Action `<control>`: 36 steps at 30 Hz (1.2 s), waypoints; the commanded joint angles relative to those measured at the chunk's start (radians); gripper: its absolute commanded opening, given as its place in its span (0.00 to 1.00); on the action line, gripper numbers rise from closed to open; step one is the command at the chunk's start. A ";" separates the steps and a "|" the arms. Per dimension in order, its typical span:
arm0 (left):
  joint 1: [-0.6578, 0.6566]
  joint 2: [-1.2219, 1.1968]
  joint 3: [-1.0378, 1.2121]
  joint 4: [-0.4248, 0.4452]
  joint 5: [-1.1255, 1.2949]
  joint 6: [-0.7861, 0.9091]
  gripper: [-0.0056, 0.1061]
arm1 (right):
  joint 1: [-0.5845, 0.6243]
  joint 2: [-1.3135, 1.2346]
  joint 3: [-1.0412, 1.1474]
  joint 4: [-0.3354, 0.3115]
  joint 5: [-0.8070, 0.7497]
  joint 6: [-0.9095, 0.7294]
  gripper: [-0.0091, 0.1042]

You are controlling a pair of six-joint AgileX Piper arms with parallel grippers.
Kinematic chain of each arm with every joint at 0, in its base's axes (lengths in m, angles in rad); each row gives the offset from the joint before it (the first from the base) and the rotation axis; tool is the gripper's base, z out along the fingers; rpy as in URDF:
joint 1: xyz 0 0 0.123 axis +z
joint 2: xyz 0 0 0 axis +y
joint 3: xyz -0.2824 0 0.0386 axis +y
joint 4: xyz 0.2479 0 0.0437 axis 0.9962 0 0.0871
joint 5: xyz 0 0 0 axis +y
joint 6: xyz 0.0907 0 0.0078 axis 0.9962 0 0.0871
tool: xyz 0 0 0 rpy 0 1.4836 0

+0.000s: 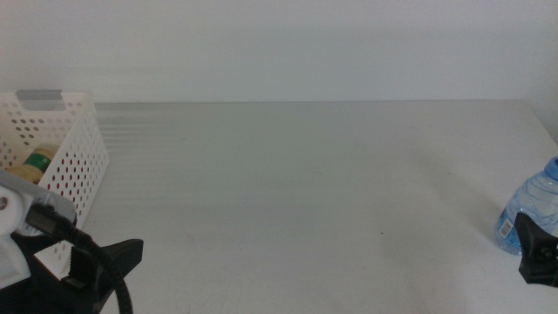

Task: Use arms to grab the bottles and put them into the dustbin to the left of the table.

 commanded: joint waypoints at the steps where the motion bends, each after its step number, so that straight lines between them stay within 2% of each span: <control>1: -0.004 0.004 -0.026 0.000 -0.070 -0.013 0.86 | -0.006 0.052 -0.021 -0.010 -0.199 -0.008 0.84; 15: -0.004 0.004 -0.026 0.000 -0.070 -0.013 0.86 | -0.006 0.383 -0.031 0.066 -0.578 -0.053 0.84; 20: -0.004 0.004 -0.026 0.000 -0.070 -0.013 0.86 | -0.006 0.457 -0.085 0.071 -0.590 -0.050 0.84; 28: -0.004 0.004 -0.026 0.000 -0.070 -0.013 0.86 | -0.008 0.502 -0.146 0.139 -0.585 -0.051 0.84; 36: -0.004 0.004 -0.026 0.000 -0.070 -0.012 0.86 | -0.070 0.568 -0.190 0.143 -0.581 -0.051 0.84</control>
